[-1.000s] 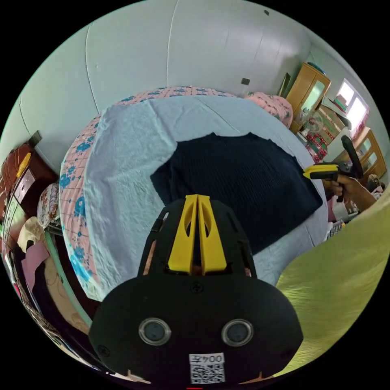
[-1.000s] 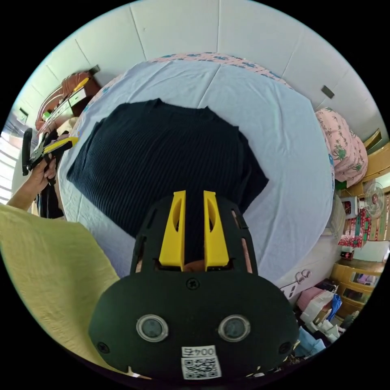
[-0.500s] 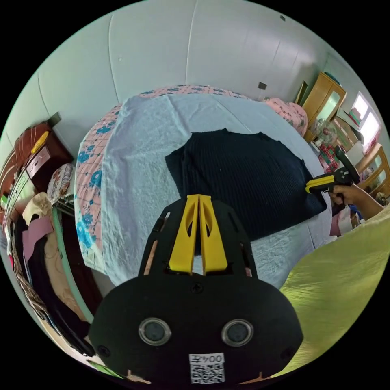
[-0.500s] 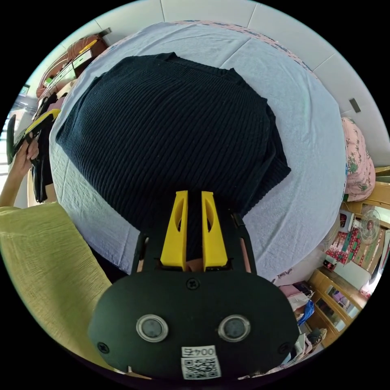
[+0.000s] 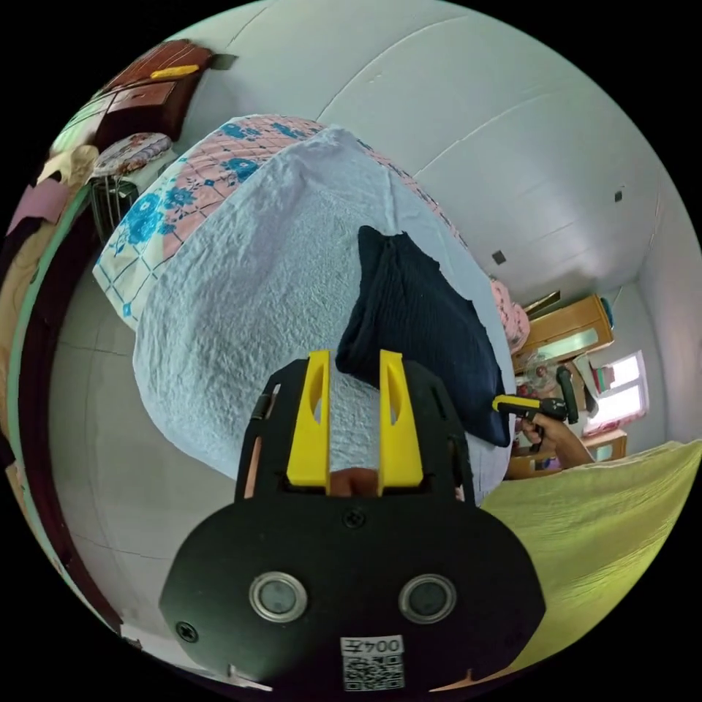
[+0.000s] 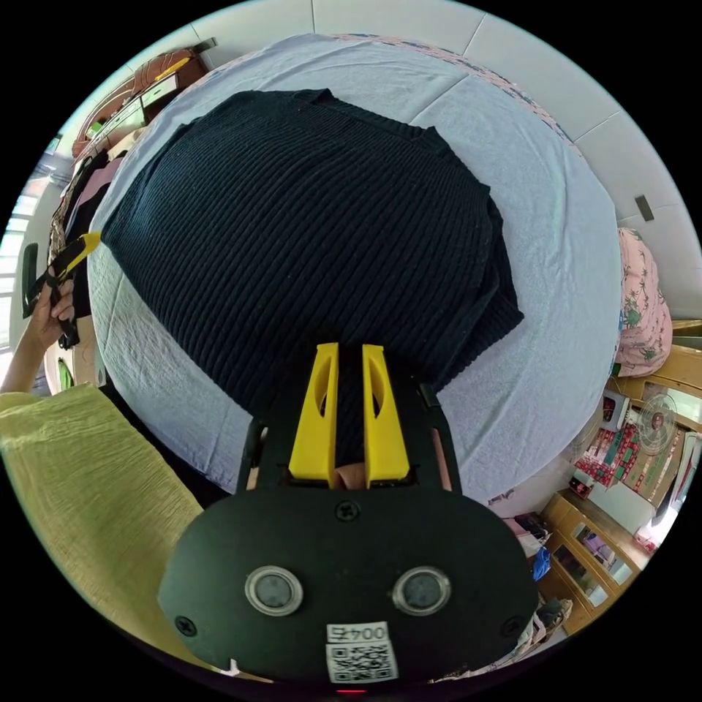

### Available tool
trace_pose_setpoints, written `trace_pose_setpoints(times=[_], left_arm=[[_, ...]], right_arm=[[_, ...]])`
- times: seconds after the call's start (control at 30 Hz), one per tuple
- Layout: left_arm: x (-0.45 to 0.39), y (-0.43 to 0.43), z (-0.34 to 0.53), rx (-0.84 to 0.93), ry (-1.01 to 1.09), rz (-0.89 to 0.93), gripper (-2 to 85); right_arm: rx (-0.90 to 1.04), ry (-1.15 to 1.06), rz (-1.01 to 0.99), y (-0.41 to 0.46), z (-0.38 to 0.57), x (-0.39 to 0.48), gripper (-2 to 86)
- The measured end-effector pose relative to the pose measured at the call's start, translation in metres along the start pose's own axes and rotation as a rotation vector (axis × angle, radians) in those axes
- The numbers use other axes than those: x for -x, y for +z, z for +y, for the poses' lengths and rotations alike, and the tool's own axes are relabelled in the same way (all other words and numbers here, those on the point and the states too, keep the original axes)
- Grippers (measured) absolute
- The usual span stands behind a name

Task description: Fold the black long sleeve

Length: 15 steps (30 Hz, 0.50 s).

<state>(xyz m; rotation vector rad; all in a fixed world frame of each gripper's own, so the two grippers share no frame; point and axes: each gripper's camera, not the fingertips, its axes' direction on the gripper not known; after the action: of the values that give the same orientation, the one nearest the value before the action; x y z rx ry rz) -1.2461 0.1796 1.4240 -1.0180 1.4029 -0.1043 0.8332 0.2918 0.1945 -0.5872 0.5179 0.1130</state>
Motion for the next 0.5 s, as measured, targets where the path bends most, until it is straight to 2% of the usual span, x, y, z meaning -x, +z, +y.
trace_pose_setpoints(times=[0.2, 0.43, 0.5], left_arm=[[0.005, 0.015, 0.002, 0.011, -0.044, 0.061, 7.6], [-0.020, 0.021, -0.004, 0.051, 0.053, -0.135, 3.1], [-0.017, 0.025, -0.002, 0.064, 0.037, -0.135, 2.9]], right_arm=[[-0.007, 0.007, -0.009, -0.020, 0.016, -0.010, 6.4], [0.006, -0.024, 0.009, -0.048, 0.036, -0.025, 6.4], [0.009, -0.017, -0.007, -0.057, 0.041, -0.033, 6.4]])
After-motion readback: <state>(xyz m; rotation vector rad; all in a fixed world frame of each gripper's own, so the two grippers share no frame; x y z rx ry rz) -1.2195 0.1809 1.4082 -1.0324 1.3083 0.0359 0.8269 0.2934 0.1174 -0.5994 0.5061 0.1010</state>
